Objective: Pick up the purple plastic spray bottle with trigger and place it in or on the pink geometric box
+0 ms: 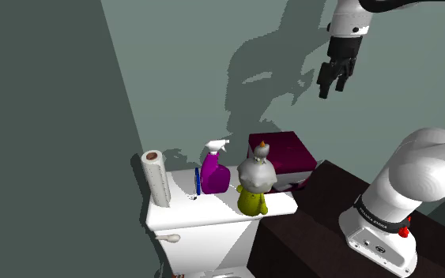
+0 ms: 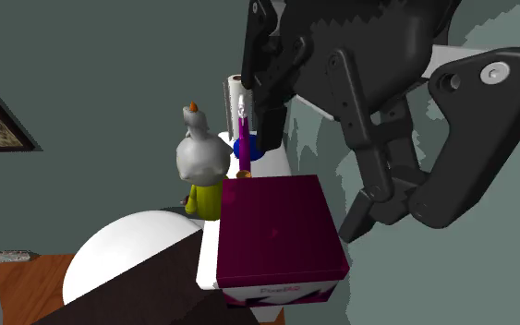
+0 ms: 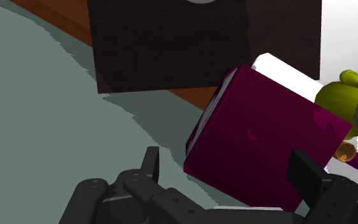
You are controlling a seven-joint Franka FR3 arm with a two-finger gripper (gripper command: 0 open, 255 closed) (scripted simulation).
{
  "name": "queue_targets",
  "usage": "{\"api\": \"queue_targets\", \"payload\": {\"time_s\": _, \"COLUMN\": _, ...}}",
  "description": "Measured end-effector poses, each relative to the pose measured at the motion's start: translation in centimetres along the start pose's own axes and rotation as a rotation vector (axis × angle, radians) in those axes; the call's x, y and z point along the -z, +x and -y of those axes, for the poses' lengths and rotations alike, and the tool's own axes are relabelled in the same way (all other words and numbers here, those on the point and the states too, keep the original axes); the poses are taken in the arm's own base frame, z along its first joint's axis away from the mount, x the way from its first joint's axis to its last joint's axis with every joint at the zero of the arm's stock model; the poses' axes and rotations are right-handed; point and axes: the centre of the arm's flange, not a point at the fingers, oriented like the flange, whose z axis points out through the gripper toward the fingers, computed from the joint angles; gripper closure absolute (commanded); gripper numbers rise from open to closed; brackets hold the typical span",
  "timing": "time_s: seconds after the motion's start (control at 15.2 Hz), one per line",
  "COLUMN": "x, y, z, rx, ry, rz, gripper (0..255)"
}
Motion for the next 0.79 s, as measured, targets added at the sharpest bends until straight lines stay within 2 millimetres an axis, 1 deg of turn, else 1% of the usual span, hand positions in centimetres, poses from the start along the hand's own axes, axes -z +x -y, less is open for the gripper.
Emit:
{"api": "queue_targets", "payload": {"time_s": 0.13, "x": -0.3, "y": 0.0, "z": 0.2, "rx": 0.017, "ry": 0.004, "rz": -0.009, "gripper": 0}}
{"api": "queue_targets", "payload": {"time_s": 0.4, "x": -3.5, "y": 1.4, "z": 2.2, "rx": 0.137, "ry": 0.031, "rz": -0.075, "gripper": 0}}
{"api": "queue_targets", "payload": {"time_s": 0.46, "x": -4.2, "y": 1.8, "z": 3.1, "rx": 0.171, "ry": 0.039, "rz": -0.093, "gripper": 0}}
{"api": "queue_targets", "payload": {"time_s": 0.53, "x": -5.2, "y": 2.6, "z": 3.5, "rx": 0.205, "ry": 0.047, "rz": -0.110, "gripper": 0}}
{"api": "queue_targets", "payload": {"time_s": 0.59, "x": -6.1, "y": 3.1, "z": 4.3, "rx": 0.240, "ry": 0.055, "rz": -0.131, "gripper": 0}}
{"api": "queue_targets", "payload": {"time_s": 0.79, "x": -8.5, "y": 3.6, "z": 6.2, "rx": 0.343, "ry": 0.079, "rz": -0.190, "gripper": 0}}
